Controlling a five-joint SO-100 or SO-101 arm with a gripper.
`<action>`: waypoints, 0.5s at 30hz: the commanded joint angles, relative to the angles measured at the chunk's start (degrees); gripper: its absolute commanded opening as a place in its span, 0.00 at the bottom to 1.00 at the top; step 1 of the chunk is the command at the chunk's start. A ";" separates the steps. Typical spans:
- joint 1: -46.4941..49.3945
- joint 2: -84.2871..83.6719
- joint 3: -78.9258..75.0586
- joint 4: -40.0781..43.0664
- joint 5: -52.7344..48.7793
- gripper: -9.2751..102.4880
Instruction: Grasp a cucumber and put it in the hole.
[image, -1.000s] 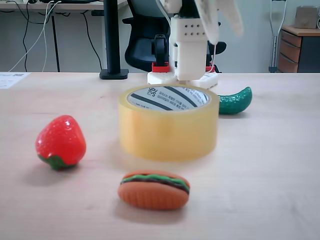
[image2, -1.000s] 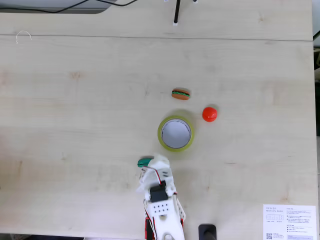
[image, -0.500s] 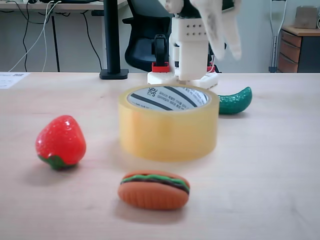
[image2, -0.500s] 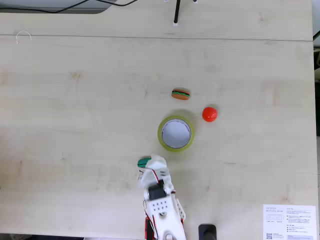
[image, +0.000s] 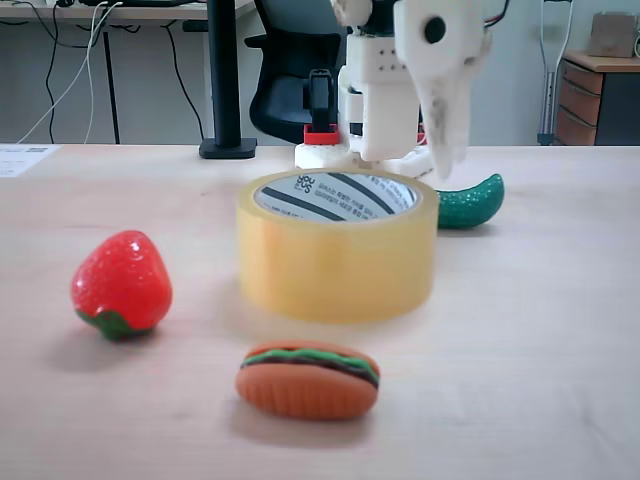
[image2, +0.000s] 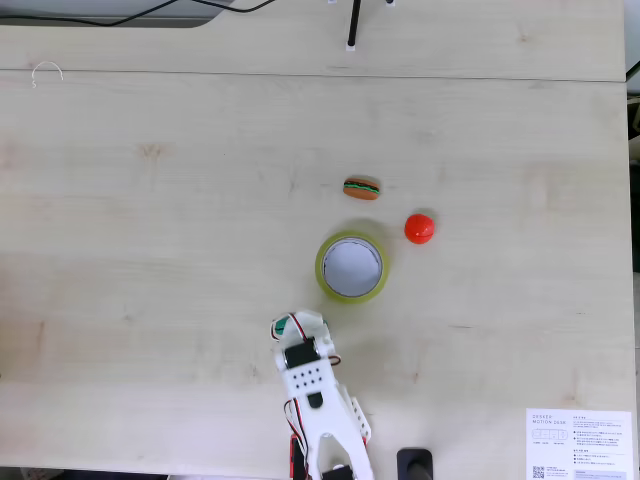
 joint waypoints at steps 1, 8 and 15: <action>-0.26 -3.52 -4.75 -3.08 -1.14 0.36; -0.26 -6.06 -8.00 -4.22 -1.76 0.37; -0.26 -7.65 -9.14 -4.66 -1.76 0.37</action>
